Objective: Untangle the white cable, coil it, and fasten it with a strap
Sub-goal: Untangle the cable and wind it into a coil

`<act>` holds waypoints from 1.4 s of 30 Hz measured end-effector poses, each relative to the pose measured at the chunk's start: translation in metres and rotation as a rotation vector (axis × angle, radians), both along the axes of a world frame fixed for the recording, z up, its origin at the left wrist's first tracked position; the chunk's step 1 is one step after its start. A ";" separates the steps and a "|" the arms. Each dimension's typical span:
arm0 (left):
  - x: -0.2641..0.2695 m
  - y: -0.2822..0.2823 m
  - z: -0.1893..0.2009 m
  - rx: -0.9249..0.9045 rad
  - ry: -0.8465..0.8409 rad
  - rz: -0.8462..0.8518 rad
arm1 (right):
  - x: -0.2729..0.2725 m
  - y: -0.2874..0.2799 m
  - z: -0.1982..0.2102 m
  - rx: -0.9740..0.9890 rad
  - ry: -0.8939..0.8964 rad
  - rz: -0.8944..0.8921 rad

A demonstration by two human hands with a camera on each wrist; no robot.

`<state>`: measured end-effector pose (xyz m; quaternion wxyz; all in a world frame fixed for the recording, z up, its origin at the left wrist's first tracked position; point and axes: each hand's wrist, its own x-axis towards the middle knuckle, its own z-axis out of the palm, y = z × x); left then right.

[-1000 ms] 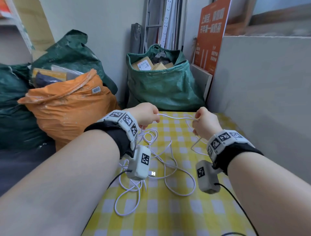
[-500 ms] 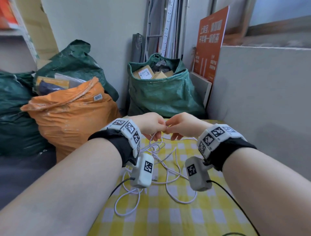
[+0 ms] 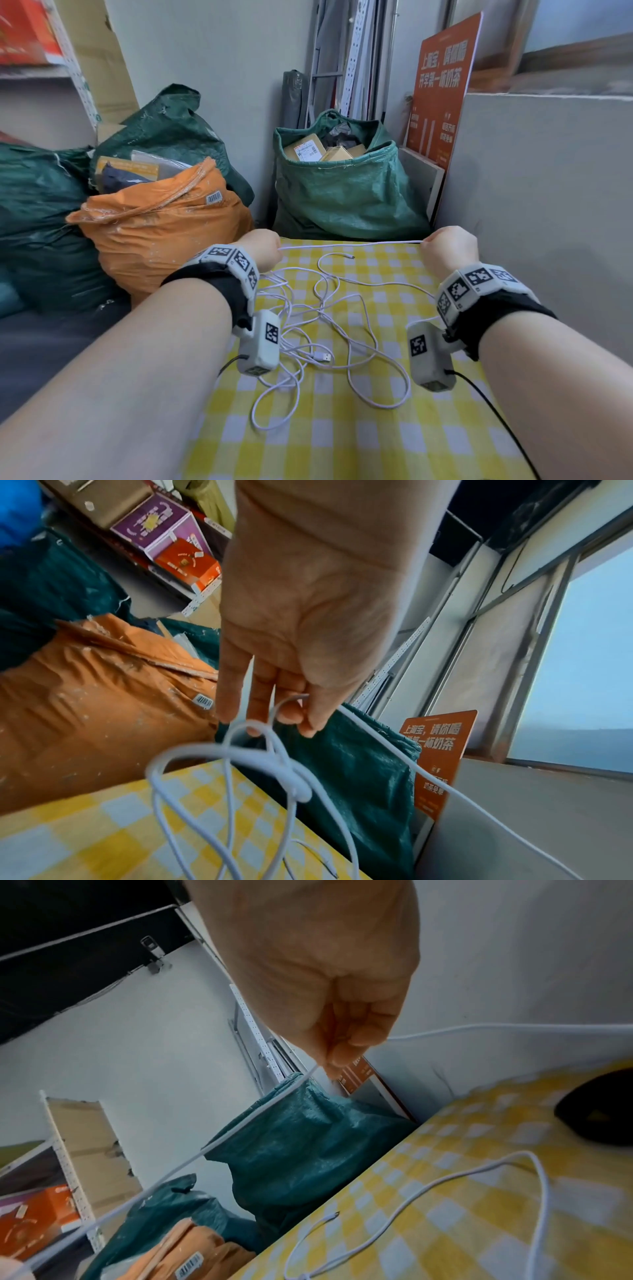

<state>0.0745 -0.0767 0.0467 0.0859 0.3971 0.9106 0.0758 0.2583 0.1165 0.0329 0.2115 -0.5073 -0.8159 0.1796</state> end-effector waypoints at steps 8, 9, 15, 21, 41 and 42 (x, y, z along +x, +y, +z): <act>0.021 0.023 0.007 0.279 -0.357 -0.036 | -0.013 -0.040 0.006 0.050 0.052 0.318; 0.028 0.026 0.010 0.282 -0.378 -0.056 | -0.017 -0.048 0.008 0.058 0.125 0.410; 0.050 0.032 0.018 0.307 -0.450 -0.168 | -0.026 -0.074 0.015 0.186 0.234 0.647; 0.040 0.016 0.020 0.324 -0.423 -0.133 | -0.015 -0.069 0.016 0.156 0.166 0.582; 0.026 -0.008 0.045 0.281 -0.541 0.012 | 0.003 -0.040 0.014 0.017 -0.011 0.037; 0.030 -0.002 0.045 0.296 -0.564 0.022 | -0.001 -0.046 0.016 0.044 0.022 0.093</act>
